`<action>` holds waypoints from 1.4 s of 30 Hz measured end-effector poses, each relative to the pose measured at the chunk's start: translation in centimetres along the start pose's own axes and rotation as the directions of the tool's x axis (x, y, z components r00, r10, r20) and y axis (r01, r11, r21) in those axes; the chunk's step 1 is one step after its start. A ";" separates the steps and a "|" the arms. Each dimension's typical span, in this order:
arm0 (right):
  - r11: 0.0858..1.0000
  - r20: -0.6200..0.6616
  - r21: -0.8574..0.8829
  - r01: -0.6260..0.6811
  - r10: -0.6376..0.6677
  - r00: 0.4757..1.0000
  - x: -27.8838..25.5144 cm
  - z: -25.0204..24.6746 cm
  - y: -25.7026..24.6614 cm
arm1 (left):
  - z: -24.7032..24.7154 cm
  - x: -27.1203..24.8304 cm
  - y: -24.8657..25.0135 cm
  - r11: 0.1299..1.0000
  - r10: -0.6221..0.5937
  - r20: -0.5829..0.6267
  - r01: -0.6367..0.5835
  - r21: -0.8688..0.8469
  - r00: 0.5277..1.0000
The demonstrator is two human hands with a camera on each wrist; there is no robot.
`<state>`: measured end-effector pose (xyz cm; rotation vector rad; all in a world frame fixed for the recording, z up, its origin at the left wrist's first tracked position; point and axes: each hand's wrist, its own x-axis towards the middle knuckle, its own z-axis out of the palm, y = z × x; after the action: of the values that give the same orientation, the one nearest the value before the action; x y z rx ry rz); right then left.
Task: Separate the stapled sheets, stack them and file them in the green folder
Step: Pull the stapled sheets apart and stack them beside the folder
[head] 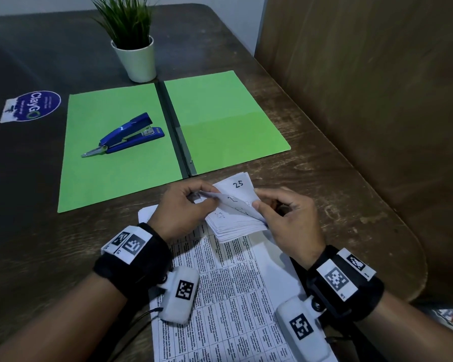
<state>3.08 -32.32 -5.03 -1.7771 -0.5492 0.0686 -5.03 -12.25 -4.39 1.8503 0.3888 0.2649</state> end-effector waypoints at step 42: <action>0.975 0.042 0.042 -0.216 0.215 0.976 0.4 0.0 0.6 | 0.1 0.1 -0.3 1.000 -0.003 0.024 0.003 -0.027 1.000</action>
<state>3.60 -32.27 -5.53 -1.7876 -0.3766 0.2638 -4.94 -12.17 -4.74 1.8248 0.3697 0.2448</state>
